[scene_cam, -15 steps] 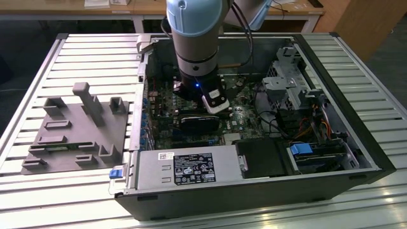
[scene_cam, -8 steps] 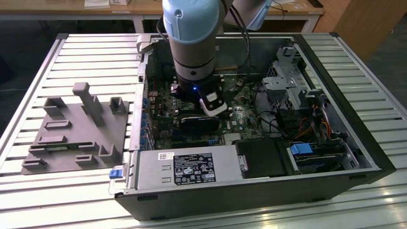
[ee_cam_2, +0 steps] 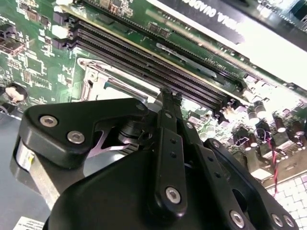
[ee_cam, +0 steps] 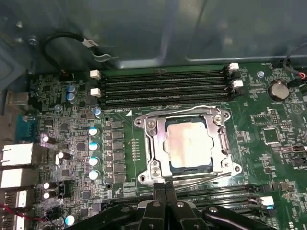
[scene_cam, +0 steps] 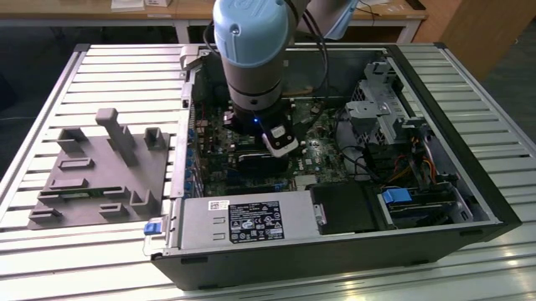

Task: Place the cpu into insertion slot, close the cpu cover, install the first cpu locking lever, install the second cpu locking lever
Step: 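Install the second cpu locking lever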

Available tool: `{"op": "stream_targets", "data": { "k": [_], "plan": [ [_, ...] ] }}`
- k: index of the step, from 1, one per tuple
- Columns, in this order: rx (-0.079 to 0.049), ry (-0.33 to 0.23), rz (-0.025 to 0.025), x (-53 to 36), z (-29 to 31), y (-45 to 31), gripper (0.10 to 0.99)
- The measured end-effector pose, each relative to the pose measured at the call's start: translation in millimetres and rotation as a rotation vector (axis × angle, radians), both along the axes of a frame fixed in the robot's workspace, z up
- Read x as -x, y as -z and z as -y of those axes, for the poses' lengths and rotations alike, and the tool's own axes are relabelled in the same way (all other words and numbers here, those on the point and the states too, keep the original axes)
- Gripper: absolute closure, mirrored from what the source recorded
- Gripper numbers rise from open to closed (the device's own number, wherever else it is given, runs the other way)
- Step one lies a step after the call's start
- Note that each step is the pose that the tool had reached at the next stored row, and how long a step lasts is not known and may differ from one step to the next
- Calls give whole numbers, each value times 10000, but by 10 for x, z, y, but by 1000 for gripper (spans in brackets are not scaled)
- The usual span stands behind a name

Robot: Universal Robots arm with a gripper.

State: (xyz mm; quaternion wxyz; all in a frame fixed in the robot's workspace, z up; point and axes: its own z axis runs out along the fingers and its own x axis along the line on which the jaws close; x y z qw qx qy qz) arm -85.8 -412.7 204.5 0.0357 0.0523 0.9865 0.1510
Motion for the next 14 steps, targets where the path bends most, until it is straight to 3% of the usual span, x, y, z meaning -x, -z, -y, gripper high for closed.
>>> {"op": "stream_targets", "data": {
  "k": [4,14],
  "plan": [
    [-97,-81,0,20,27,27,984],
    [-166,-116,1,50,27,88,984]
  ]
}}
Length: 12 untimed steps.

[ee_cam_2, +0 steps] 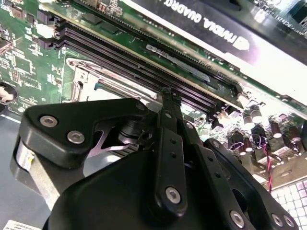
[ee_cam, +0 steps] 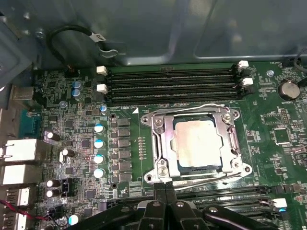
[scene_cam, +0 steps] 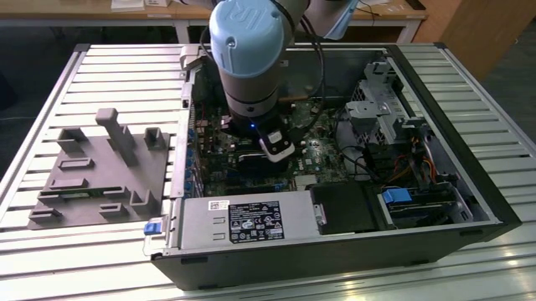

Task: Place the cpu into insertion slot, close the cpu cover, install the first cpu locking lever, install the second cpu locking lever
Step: 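Install the second cpu locking lever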

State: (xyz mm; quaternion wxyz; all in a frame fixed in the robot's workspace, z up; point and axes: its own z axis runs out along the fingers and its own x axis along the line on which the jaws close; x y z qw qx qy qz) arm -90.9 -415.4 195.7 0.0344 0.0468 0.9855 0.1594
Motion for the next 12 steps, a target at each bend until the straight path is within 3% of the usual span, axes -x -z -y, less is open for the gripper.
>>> {"op": "stream_targets", "data": {
  "k": [12],
  "plan": [
    [-290,0,-1,24,-2,39,984]
  ]
}}
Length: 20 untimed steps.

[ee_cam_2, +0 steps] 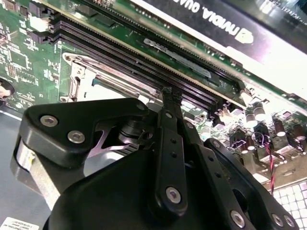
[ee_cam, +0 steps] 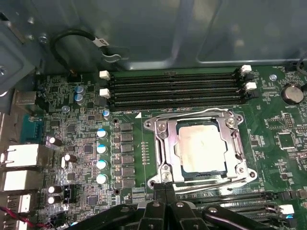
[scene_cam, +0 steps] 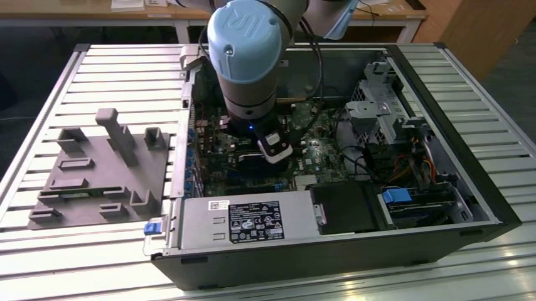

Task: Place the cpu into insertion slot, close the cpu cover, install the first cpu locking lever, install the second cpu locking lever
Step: 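Install the second cpu locking lever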

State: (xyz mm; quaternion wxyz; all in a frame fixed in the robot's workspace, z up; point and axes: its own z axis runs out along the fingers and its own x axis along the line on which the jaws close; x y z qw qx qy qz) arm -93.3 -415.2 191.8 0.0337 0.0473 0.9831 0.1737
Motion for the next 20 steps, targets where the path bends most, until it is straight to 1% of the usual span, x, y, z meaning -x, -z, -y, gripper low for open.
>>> {"op": "stream_targets", "data": {
  "k": [5,14,20],
  "plan": [
    [-57,0,1,29,-4,18,984],
    [-67,0,2,55,-50,37,984],
    [-61,-1,0,78,-54,63,984]
  ]
}}
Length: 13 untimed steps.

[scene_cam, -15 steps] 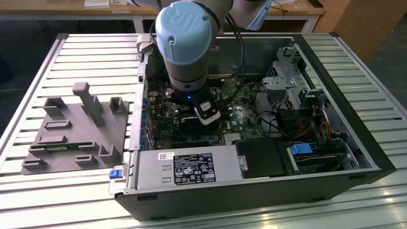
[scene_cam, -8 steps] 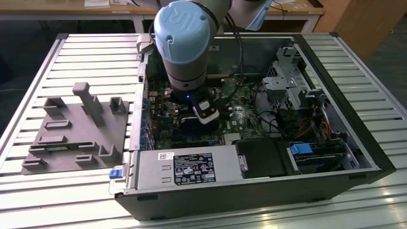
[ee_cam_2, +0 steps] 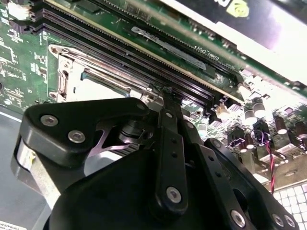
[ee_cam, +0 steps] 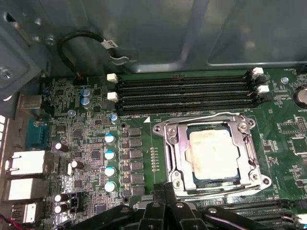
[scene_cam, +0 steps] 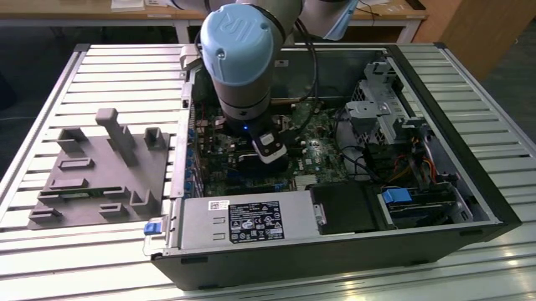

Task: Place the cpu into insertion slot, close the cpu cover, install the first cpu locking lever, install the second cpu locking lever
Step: 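Install the second cpu locking lever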

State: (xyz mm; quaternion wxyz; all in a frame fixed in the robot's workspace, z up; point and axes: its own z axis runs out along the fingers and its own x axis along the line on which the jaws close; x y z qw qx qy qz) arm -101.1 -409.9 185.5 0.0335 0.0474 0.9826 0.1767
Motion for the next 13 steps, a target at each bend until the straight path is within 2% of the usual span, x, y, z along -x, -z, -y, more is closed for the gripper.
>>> {"op": "stream_targets", "data": {
  "k": [6,13],
  "plan": [
    [16,0,1,2,-2,-4,984],
    [21,0,2,3,-3,-67,984]
  ]
}}
